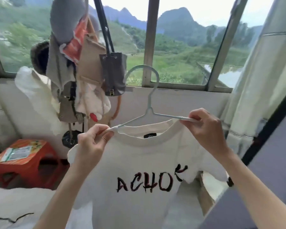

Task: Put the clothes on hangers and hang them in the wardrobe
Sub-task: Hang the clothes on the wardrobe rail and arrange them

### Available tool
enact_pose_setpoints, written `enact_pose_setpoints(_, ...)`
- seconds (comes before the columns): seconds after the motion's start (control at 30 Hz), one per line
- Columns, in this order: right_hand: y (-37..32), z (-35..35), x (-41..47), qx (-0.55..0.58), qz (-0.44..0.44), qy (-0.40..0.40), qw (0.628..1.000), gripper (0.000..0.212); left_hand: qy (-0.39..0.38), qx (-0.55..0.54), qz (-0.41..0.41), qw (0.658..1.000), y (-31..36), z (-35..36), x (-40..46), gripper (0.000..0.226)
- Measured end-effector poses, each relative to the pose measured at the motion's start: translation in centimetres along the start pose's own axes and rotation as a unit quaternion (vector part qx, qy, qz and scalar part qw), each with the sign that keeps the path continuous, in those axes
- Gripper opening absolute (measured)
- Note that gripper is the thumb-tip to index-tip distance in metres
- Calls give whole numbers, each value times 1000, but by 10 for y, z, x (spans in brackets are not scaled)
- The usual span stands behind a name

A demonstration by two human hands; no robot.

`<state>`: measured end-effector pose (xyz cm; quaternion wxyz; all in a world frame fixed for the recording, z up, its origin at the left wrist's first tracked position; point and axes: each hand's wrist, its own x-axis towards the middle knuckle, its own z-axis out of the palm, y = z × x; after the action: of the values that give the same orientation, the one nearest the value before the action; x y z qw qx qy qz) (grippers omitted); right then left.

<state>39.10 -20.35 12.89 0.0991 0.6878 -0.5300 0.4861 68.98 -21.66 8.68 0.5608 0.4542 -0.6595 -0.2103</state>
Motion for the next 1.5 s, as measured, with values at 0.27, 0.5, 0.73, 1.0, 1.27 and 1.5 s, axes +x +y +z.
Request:
enact_pose_setpoints(0.27,102,-167,-85,-160,85,75,981,49,-107,-30,32,993,79,197,-9,23)
enact_pose_setpoints(0.5,164,-301,-186,-194,249,148,937,36,-184,-13,160,970,153,365,-71,10)
enact_pose_setpoints(0.73,189,-411,-262,-281,366,208,862,22,-308,-78,170,933,217,508,-139,9)
enact_pose_setpoints(1.0,191,-496,-325,-86,562,74,819,17,-514,-108,184,831,268,648,-189,10)
enact_pose_setpoints(1.27,207,-531,-368,-149,618,218,741,16,-550,-154,350,743,345,744,-253,25)
enact_pose_setpoints(1.5,271,-554,-370,-200,652,318,658,19,-344,-250,574,699,451,790,-241,40)
